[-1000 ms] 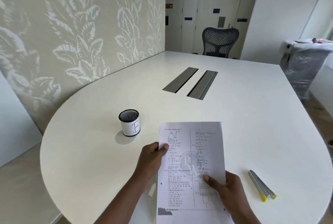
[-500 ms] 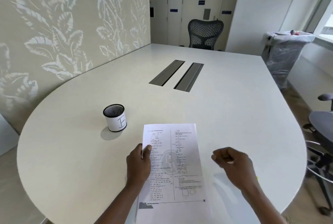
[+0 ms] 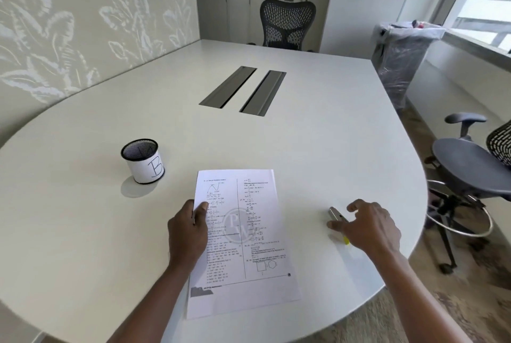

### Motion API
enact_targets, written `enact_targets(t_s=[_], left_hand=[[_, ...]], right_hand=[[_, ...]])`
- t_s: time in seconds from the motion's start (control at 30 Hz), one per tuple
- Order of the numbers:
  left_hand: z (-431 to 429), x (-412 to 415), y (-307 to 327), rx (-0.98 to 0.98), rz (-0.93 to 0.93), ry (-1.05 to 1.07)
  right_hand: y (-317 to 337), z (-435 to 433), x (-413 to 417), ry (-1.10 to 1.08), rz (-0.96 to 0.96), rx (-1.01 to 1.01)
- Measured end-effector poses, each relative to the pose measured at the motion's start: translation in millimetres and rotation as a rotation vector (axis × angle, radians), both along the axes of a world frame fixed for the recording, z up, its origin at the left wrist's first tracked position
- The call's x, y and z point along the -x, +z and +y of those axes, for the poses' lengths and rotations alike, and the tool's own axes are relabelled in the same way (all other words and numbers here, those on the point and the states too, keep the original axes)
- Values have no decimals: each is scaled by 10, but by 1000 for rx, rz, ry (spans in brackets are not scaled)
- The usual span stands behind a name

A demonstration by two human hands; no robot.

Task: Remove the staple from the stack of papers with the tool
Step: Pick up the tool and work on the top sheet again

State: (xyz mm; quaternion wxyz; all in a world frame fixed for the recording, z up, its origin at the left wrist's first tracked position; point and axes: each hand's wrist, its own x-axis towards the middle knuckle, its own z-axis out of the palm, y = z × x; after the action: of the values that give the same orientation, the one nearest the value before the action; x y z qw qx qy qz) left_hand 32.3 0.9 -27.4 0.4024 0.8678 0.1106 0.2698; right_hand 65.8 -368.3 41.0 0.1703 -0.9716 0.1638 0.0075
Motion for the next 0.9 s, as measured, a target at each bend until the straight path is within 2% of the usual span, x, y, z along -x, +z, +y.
enact_targets(t_s=[0.2, 0.33, 0.4, 0.43, 0.57, 0.63, 0.73, 0.9], left_hand=[[-2, 1, -6, 4, 5, 5], [-1, 15, 9, -5, -4, 2], [9, 12, -2, -1, 4, 6], [8, 14, -7, 9, 8, 2], [0, 34, -5, 27, 1, -7], [-1, 31, 7, 21, -4, -15], [10, 25, -25, 19, -4, -7], [-4, 21, -46, 66, -4, 8]], right_hand=[[-116, 152, 31, -39, 29, 76], [-102, 205, -84, -66, 14, -74], [-81, 250, -159, -56, 5, -258], [-77, 276, -197, -44, -15, -412], [68, 535, -297, 66, -30, -1298], [203, 699, -356, 175, 3, -1583], [396, 970, -496, 317, 68, -1753], [602, 1421, -701, 457, 149, -1795]])
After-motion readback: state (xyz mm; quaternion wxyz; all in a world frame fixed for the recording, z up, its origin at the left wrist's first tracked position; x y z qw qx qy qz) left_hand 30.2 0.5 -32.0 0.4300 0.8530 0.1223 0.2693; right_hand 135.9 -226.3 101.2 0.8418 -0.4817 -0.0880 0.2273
